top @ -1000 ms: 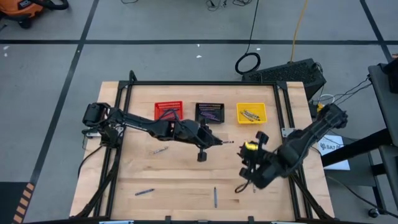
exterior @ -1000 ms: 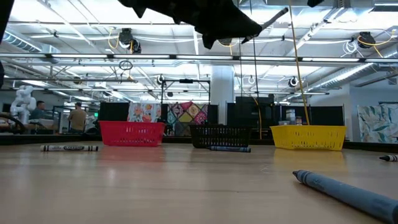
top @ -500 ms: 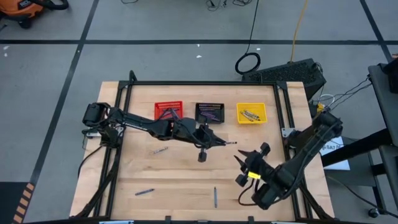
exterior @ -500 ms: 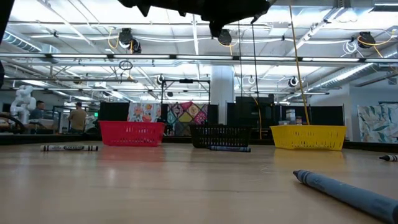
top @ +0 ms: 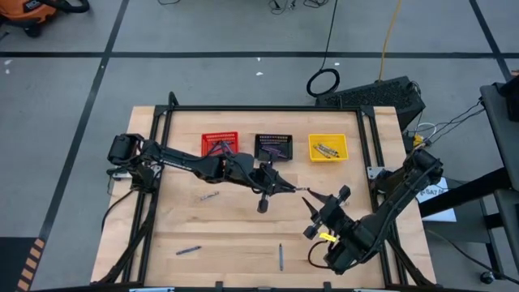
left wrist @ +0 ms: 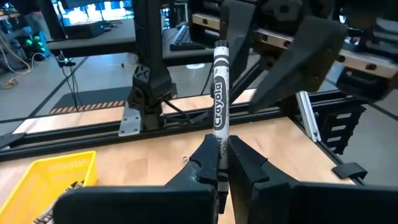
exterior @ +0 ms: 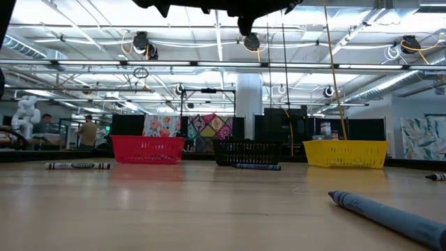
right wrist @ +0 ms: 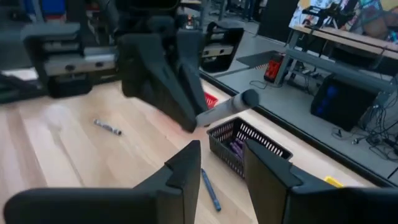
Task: Sort crayons
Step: Put the black crayon into the yellow bin
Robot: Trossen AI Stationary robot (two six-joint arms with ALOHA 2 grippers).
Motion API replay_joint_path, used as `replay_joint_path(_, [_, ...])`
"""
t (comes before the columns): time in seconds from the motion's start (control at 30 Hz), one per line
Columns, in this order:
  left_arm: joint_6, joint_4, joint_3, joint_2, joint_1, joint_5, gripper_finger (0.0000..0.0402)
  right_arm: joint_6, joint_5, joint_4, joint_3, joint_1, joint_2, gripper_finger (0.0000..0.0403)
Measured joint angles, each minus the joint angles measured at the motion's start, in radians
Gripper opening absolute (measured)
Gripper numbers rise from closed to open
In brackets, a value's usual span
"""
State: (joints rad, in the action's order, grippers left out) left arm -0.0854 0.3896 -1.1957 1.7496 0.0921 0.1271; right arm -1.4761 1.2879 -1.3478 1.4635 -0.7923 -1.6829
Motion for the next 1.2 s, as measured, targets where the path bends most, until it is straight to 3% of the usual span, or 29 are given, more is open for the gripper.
replay_joint_path(0.5, [-0.001, 0.030, 0.000, 0.000, 0.000, 0.001, 0.0008, -0.057, 0.075, 0.011, 0.000, 0.028, 0.000, 0.0107])
replay_joint_path(1.2, [-0.008, 0.039, 0.000, 0.000, -0.002, -0.005, 0.0008, -0.049, 0.079, 0.082, 0.000, 0.098, 0.000, 0.0107])
